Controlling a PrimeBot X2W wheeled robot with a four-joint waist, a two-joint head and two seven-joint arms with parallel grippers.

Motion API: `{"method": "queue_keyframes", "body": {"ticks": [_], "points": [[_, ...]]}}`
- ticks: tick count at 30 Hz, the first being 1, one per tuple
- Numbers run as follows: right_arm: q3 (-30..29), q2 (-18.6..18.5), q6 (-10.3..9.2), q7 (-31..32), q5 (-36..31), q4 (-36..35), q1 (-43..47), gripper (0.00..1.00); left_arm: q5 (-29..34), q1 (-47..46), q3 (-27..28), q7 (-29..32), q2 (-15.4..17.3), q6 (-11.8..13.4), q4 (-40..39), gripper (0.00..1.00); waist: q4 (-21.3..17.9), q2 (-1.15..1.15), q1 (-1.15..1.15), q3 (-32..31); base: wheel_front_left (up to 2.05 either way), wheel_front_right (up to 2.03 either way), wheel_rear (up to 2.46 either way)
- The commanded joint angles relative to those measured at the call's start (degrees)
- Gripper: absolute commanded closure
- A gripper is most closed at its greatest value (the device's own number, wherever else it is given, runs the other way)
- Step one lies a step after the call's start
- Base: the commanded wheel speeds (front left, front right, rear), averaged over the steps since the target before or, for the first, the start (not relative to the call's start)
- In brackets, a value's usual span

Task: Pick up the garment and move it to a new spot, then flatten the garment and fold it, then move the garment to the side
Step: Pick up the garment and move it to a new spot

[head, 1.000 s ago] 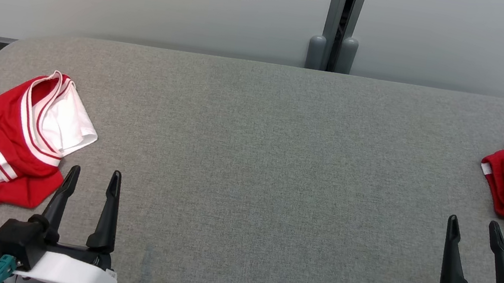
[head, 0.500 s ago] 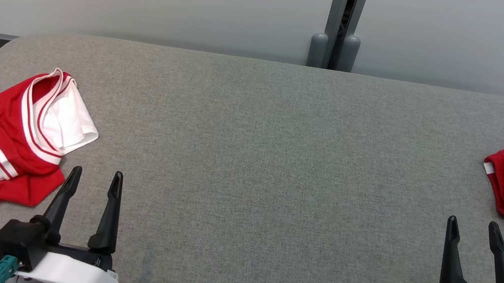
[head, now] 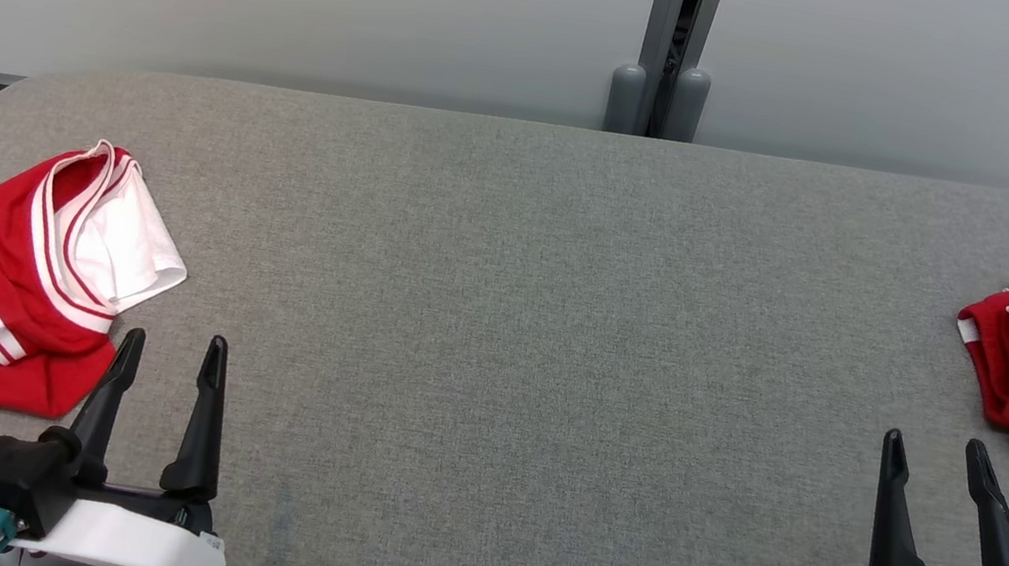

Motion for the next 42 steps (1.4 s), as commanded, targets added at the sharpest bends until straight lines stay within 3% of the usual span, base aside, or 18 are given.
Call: {"method": "queue_keyframes", "body": {"ticks": [1,8,27,35,42], "points": [[0.19,-0.42,0.02,-0.18,0.32,-0.24,0.27,0.0,0.02,-0.29,0.18,-0.1,0.2,0.04,0.01,0.0,0.05,0.0,0.0,-0.06,0.0,0.0,0.0],[2.8,-1.22,0.02,-0.18,1.25,-0.45,1.0,0.0,-0.08,-0.21,-0.67,-0.09,0.22,0.39,0.43,0.0,3.35,0.0,0.0,-0.45,0.0,0.0,0.0],[8.42,-1.82,0.02,-0.19,1.75,0.63,2.19,0.0,-1.01,2.76,-0.43,-0.1,0.19,0.86,1.22,0.0,22.55,0.0,0.0,-2.42,0.0,0.0,0.0],[8.66,-1.23,0.02,-0.18,1.72,0.72,2.56,0.0,-0.85,3.58,-0.66,-0.1,0.2,0.71,0.97,0.0,26.99,0.0,0.0,-2.66,0.0,0.0,0.0],[8.84,-1.12,0.02,-0.18,1.55,0.94,2.65,0.0,-0.84,3.93,-0.71,-0.1,0.2,1.03,0.75,0.0,28.18,0.0,0.0,-2.87,0.0,0.0,0.0]]}}
